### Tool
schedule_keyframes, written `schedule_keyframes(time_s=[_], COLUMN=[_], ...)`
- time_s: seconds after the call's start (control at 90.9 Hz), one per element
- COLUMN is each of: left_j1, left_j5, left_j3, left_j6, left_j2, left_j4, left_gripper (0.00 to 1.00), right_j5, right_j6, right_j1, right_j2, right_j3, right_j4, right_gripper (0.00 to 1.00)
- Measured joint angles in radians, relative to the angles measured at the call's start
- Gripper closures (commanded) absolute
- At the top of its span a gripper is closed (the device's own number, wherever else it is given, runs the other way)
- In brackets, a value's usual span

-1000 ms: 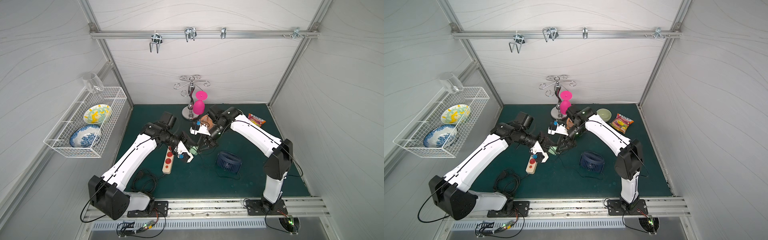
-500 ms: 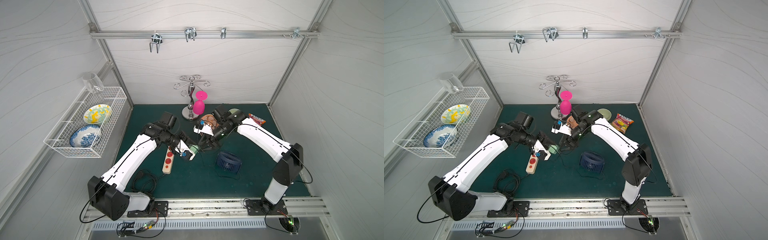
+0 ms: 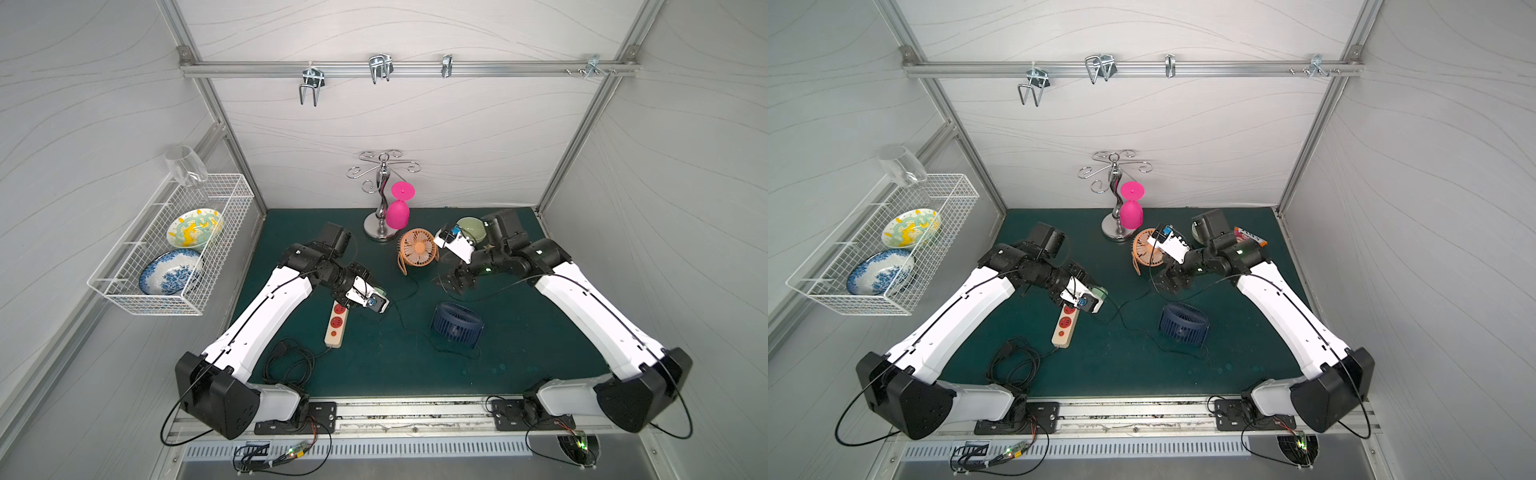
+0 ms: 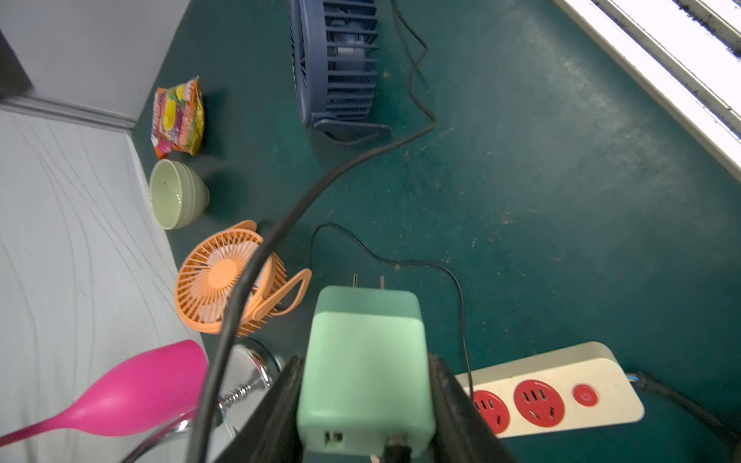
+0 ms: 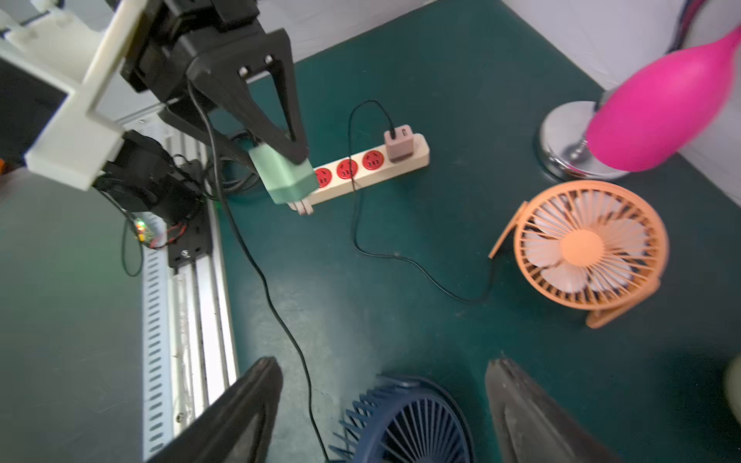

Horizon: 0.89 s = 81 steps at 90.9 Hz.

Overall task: Plug the desk fan into the power strip
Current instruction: Pick up the plug from the center of the board, then insert the plug into the socket.

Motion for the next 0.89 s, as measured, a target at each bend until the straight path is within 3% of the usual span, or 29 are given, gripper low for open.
schedule_keyframes(time_s=[0.022, 0.055, 0.495, 0.891], left_j1=[0.003, 0.006, 0.098, 0.152], left_j5=[-0.017, -0.039, -0.264, -0.435], left_j3=[0.000, 0.000, 0.000, -0.001], left_j6=[-0.007, -0.020, -0.114, -0.193], left_j2=[0.002, 0.005, 0.029, 0.127], left_j4=[-0.008, -0.018, -0.138, -0.228], left_gripper=[1.00, 1.00, 1.00, 1.00], right_j5=[0.015, 0.036, 0.320, 0.513], right_j6=[0.009, 0.018, 0.078, 0.191], right_j1=[-0.009, -0.023, -0.235, -0.245], right_j2=[-0.018, -0.041, -0.299, -0.347], right_j3=[-0.011, -0.024, -0.258, -0.403], right_j4=[0.000, 0.000, 0.006, 0.061], right_gripper=[0.03, 0.01, 0.01, 0.01])
